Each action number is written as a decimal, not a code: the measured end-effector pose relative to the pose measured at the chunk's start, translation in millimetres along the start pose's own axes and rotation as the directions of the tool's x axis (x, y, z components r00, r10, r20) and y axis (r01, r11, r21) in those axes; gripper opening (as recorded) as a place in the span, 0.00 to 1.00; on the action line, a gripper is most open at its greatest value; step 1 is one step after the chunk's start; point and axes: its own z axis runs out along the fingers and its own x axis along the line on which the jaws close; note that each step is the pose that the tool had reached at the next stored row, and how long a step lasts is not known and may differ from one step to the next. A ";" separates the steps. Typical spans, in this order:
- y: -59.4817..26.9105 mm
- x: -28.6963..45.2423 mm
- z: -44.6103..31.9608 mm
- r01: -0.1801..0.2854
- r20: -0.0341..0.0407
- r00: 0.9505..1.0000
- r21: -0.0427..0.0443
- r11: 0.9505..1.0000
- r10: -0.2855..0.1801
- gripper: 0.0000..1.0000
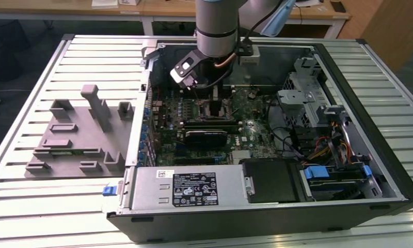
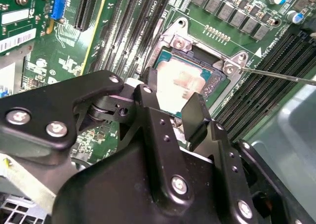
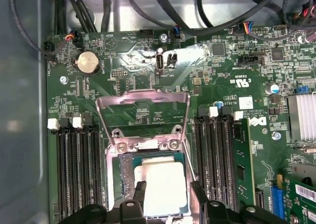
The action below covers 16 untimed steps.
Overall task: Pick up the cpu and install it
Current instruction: 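Place the cpu into insertion slot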
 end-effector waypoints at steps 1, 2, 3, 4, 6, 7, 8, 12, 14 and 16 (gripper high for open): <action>-0.2 0.2 0.2 0.000 0.000 1.000 0.000 1.000 0.000 0.47; -0.6 0.3 0.5 0.000 0.000 1.000 0.000 1.000 0.000 0.47; -1.1 0.2 0.7 0.000 0.000 1.000 0.000 1.000 0.000 0.47; -1.7 0.2 1.1 0.000 0.000 1.000 0.000 1.000 0.000 0.47; -3.1 0.1 2.0 0.000 0.000 1.000 0.000 1.000 0.000 0.47; -3.9 0.1 2.4 0.000 0.000 1.000 0.000 1.000 0.000 0.47; -4.6 0.2 2.6 0.000 0.000 1.000 0.000 1.000 0.000 0.47; -5.5 0.3 2.9 0.000 0.000 1.000 0.000 1.000 0.000 0.47; -5.6 0.3 2.9 0.000 0.000 1.000 0.000 1.000 0.000 0.47; -5.7 0.3 3.0 0.000 0.000 1.000 0.000 1.000 0.000 0.47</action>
